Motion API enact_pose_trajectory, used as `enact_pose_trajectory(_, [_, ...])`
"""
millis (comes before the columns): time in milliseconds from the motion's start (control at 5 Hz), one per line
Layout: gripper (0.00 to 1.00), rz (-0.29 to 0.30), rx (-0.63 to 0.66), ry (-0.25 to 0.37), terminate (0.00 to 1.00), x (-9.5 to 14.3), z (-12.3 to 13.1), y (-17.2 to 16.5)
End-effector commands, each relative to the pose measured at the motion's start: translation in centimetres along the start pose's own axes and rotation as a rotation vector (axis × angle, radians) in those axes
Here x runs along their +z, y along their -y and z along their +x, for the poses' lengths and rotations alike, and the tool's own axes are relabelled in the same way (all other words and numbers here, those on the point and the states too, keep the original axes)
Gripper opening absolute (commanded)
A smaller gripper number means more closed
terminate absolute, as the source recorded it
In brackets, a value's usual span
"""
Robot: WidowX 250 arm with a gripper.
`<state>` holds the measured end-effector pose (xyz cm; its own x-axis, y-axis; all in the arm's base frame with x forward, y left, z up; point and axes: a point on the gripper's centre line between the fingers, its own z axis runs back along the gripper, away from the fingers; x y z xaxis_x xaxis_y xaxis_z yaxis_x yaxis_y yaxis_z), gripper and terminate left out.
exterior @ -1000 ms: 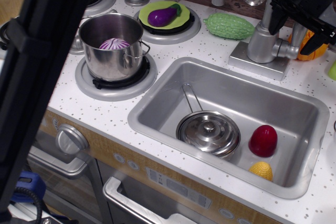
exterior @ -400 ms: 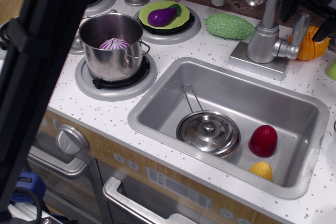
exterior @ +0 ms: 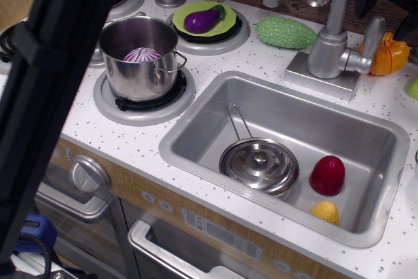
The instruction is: Turn lever vertical to front
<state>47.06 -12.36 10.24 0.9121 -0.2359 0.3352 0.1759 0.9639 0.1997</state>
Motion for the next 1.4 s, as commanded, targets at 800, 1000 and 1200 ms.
enact_pose_trajectory(800, [0.00, -0.022, 0.303, -0.017, 0.00, 2.0, -1.8, 1.2])
enact_pose_trajectory(1000, [0.00, -0.051, 0.348, -0.024, 0.00, 1.7, -2.1, 1.5])
enact_pose_trajectory(1200, [0.00, -0.090, 0.383, -0.035, 0.00, 1.2, -2.6, 1.6])
